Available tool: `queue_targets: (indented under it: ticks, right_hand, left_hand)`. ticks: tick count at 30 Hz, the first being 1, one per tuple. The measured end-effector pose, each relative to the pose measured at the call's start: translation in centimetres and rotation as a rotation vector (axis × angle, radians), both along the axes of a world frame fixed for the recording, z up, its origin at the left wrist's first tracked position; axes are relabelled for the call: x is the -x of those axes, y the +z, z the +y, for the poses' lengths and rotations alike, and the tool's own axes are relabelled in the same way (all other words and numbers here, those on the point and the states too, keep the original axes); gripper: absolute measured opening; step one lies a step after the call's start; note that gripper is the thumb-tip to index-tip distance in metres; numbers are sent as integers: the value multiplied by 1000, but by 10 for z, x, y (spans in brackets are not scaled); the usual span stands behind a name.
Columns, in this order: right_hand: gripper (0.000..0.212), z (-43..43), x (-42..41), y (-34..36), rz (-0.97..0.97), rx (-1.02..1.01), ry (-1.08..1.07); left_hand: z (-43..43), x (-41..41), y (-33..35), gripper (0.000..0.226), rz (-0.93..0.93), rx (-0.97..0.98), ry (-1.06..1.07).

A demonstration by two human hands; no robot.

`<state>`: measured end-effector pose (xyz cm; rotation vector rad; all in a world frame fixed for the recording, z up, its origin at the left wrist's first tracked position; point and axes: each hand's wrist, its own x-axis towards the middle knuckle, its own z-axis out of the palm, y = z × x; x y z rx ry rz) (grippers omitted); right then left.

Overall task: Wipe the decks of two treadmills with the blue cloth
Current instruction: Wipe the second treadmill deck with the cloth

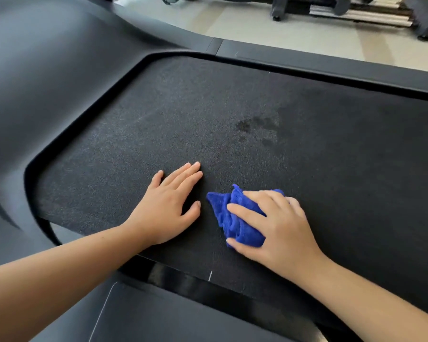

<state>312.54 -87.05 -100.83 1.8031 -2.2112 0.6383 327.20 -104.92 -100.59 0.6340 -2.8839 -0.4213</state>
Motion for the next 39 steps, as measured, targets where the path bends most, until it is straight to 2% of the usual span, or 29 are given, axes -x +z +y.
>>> queue_targets:
  ticks: [3,6,8,10,12,15,17,21,24,30,39]
  right_hand:
    - [54,-30,27,0,-2,-24,-93]
    - [58,-68,57,9,-63,-145,-332]
    - [57,-80,64,7,-99,-203,-414]
    - [59,-68,52,7,-68,-157,-365]
    - [59,-40,32,3,-34,-63,-234]
    - [57,-10,19,-3,-10,-27,-86]
    - [57,-13,27,-3,-15,-22,-66]
    - [58,-45,53,-4,-26,-56,-171]
    - [59,-74,82,-5,-18,-82,-270]
    - [63,-128,154,-5,-23,-72,-284]
    - [59,-211,270,4,-72,-218,-326]
  left_hand:
    - [0,0,0,72,0,1,-4]
    - [-1,0,0,73,-7,6,-9]
    - [-1,-1,0,74,-1,4,-13]
    - [0,-1,1,74,2,15,-13]
    - [-2,2,3,70,26,59,-22]
    - [-15,18,5,61,19,150,-61]
    - [-30,36,7,67,14,160,-36]
    - [-68,88,16,79,-104,114,22]
    - [-79,115,8,82,-210,135,-38]
    - [-84,115,-2,79,-162,81,-63]
    - [-83,114,0,68,-157,48,-75]
